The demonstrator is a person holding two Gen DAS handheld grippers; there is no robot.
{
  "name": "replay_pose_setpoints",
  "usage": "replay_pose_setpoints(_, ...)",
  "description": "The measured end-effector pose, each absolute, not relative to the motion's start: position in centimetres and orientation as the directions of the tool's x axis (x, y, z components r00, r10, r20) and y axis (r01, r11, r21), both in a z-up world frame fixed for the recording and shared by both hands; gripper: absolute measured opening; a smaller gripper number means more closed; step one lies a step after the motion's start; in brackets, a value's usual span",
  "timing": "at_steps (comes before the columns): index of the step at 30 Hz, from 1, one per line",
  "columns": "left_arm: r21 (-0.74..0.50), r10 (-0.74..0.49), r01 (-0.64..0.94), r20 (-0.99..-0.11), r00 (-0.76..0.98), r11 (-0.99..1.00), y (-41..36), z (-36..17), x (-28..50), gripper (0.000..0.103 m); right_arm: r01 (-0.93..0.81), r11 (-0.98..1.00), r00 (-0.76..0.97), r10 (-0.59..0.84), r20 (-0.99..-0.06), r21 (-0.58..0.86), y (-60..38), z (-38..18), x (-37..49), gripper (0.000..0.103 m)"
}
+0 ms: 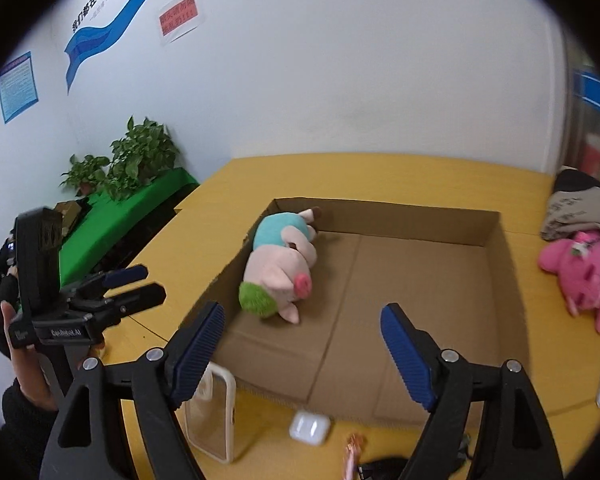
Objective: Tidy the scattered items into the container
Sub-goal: 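Move the left gripper toward the clear white-rimmed phone case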
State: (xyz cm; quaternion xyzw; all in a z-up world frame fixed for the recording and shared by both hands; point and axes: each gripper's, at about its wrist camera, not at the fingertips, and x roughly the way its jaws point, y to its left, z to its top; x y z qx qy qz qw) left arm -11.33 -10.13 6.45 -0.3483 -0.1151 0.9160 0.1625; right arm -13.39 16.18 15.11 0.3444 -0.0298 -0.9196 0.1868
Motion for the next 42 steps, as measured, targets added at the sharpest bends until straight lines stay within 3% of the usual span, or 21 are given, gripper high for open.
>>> replay_pose_setpoints(6,-0.397,0.413,-0.181,-0.644,-0.644,-0.900,-9.8,1.5,-8.9,0.103,0.300,-0.935,-0.674,-0.348,-0.652,0.190,18.7,13.7,-8.6,0.082)
replay_pose_setpoints(14,-0.517,0.528,-0.200,-0.631,-0.569,-0.832,-9.9,-2.4,-9.0,0.098,0.284,-0.922,-0.603,-0.386,-0.698,0.265,19.8,9.3,-7.1,0.082)
replay_pose_setpoints(16,-0.529,0.540,-0.194,-0.646,-0.540,-0.826,-9.6,-3.1,-9.3,0.088,0.290,-0.914,-0.583,-0.404,-0.705,0.283,19.9,8.4,-7.0,0.082)
replay_pose_setpoints(18,-0.531,0.537,-0.177,-0.663,-0.521,-0.828,-9.5,-3.8,-9.6,0.061,0.292,-0.910,-0.565,-0.413,-0.714,0.296,19.9,7.7,-7.1,0.082)
replay_pose_setpoints(22,-0.565,0.562,-0.164,-0.661,-0.498,-0.809,-9.4,-4.1,-9.4,0.048,0.297,-0.899,-0.547,-0.436,-0.714,0.322,20.1,6.7,-7.8,0.082)
replay_pose_setpoints(27,-0.496,0.514,-0.189,-0.676,-0.529,-0.847,-7.7,-1.6,-7.0,0.019,0.299,-0.887,-0.516,-0.460,-0.722,0.352,20.4,5.6,-8.6,0.082)
replay_pose_setpoints(29,-0.444,0.488,-0.220,-0.691,-0.533,-0.869,-5.9,-0.4,-6.0,0.012,0.304,-0.882,-0.503,-0.469,-0.726,0.359,20.5,5.1,-8.8,0.081)
replay_pose_setpoints(37,-0.325,0.501,-0.410,-0.731,-0.463,-0.852,1.8,1.4,-3.9,0.014,0.305,-0.867,-0.463,-0.497,-0.734,0.395,21.1,3.7,-9.2,0.081)
replay_pose_setpoints(38,-0.336,0.515,-0.420,-0.730,-0.450,-0.843,2.1,1.3,-3.7,0.020,0.307,-0.866,-0.461,-0.499,-0.734,0.396,21.3,3.6,-9.1,0.081)
replay_pose_setpoints(40,-0.363,0.543,-0.431,-0.719,-0.434,-0.826,2.3,1.0,-3.2,0.043,0.302,-0.866,-0.457,-0.499,-0.736,0.399,21.7,3.3,-8.9,0.081)
replay_pose_setpoints(41,-0.369,0.546,-0.429,-0.717,-0.433,-0.825,2.3,1.0,-3.1,0.059,0.296,-0.866,-0.453,-0.498,-0.739,0.403,22.0,3.1,-8.8,0.081)
replay_pose_setpoints(42,-0.372,0.542,-0.418,-0.719,-0.435,-0.829,2.2,0.7,-3.1,0.067,0.289,-0.867,-0.450,-0.498,-0.742,0.407,22.3,2.9,-8.8,0.081)
